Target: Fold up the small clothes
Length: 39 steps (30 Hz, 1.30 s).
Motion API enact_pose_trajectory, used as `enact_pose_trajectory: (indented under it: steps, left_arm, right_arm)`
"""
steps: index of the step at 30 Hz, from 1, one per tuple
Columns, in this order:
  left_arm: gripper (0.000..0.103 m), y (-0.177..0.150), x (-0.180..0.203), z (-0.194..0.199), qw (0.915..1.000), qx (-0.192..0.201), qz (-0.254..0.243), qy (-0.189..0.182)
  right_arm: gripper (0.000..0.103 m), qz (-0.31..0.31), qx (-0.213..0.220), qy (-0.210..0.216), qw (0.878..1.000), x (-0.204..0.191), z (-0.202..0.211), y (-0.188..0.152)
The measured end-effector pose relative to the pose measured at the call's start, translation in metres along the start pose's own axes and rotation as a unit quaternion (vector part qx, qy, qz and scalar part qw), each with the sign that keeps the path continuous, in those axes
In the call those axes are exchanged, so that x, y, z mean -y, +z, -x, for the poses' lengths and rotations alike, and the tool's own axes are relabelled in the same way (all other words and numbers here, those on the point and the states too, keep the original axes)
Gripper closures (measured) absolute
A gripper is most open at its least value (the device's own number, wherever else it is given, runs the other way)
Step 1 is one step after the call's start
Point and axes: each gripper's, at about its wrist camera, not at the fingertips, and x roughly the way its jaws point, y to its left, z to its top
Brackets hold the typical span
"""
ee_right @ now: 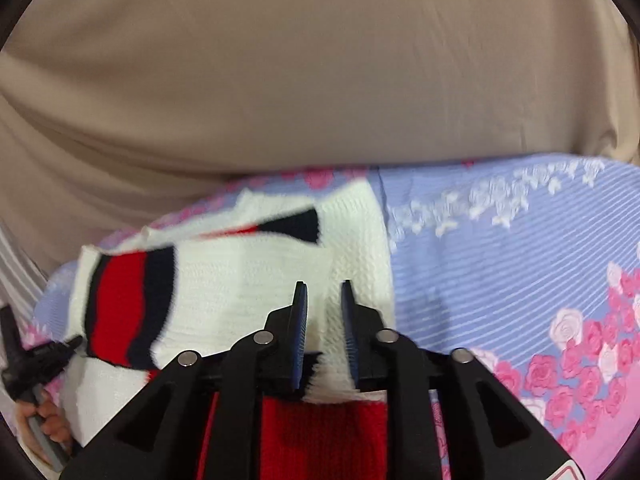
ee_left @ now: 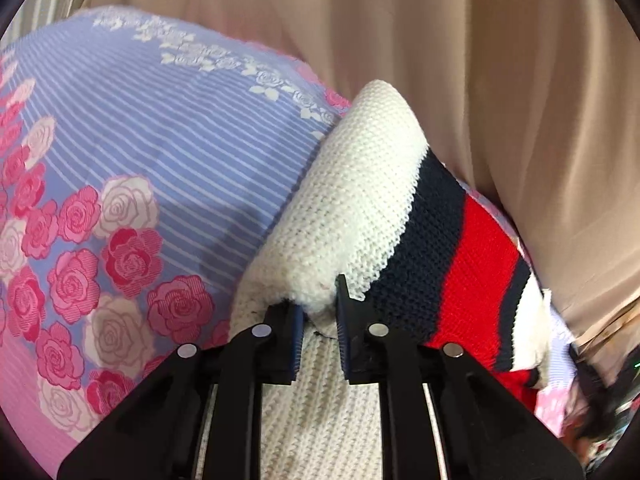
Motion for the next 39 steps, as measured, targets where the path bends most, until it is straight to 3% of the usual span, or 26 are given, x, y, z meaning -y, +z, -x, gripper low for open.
enact_pose_trajectory:
  steps: [4,7,12,15,18,19,21,22,28,30,32,33,36,39]
  left_arm:
    - [0.088,-0.008,0.005,0.001,0.9997,0.023,-0.003,0.001]
    - [0.088,-0.015,0.006,0.004,0.9993,0.035,-0.012,-0.001]
    - [0.088,-0.024,0.000,0.009,0.9991,0.039,-0.011,-0.010]
    - [0.088,-0.026,-0.001,0.009,0.9990,0.042,-0.009,-0.015]
    - [0.088,-0.024,-0.017,0.008,0.9989,0.043,-0.003,-0.020]
    - [0.088,-0.024,-0.019,0.009,0.9988,0.044,0.000,-0.021]
    - [0.090,-0.026,-0.022,0.011,0.9987,0.046,0.002,-0.021]
    - [0.090,-0.028,-0.022,0.013,0.9987,0.048,0.000,-0.017]
    - [0.091,-0.034,-0.019,0.018,0.9983,0.056,-0.010,0.004]
    - [0.092,-0.037,-0.019,0.017,0.9982,0.058,-0.012,0.007]
    - [0.092,-0.039,-0.018,0.017,0.9982,0.058,-0.014,0.011]
    - [0.092,-0.038,-0.017,0.018,0.9981,0.058,-0.017,0.013]
    - [0.092,-0.038,-0.014,0.020,0.9982,0.056,-0.018,0.011]
    - [0.092,-0.036,-0.016,0.021,0.9985,0.054,-0.012,0.007]
  right_arm:
    - [0.050,0.055,-0.029,0.109,0.992,-0.077,-0.019,0.017]
    - [0.045,0.125,-0.055,0.158,0.978,-0.156,-0.054,0.017]
    - [0.045,0.199,-0.096,0.166,0.961,-0.253,-0.118,-0.002]
    - [0.043,0.213,-0.116,0.165,0.956,-0.281,-0.154,-0.010]
    - [0.036,0.224,-0.136,0.164,0.951,-0.290,-0.180,-0.020]
    - [0.037,0.231,-0.133,0.153,0.951,-0.295,-0.187,-0.022]
    - [0.061,0.238,-0.129,0.153,0.950,-0.299,-0.189,-0.024]
    - [0.096,0.236,-0.133,0.154,0.950,-0.300,-0.189,-0.022]
    - [0.096,0.218,-0.087,0.158,0.959,-0.315,-0.182,0.000]
    - [0.097,0.217,-0.100,0.144,0.960,-0.322,-0.198,-0.001]
    - [0.096,0.237,-0.144,0.103,0.955,-0.330,-0.232,-0.018]
    - [0.095,0.244,-0.144,0.091,0.955,-0.331,-0.239,-0.024]
    - [0.092,0.220,-0.130,0.109,0.961,-0.326,-0.218,-0.012]
    - [0.090,0.202,-0.088,0.130,0.967,-0.286,-0.163,0.000]
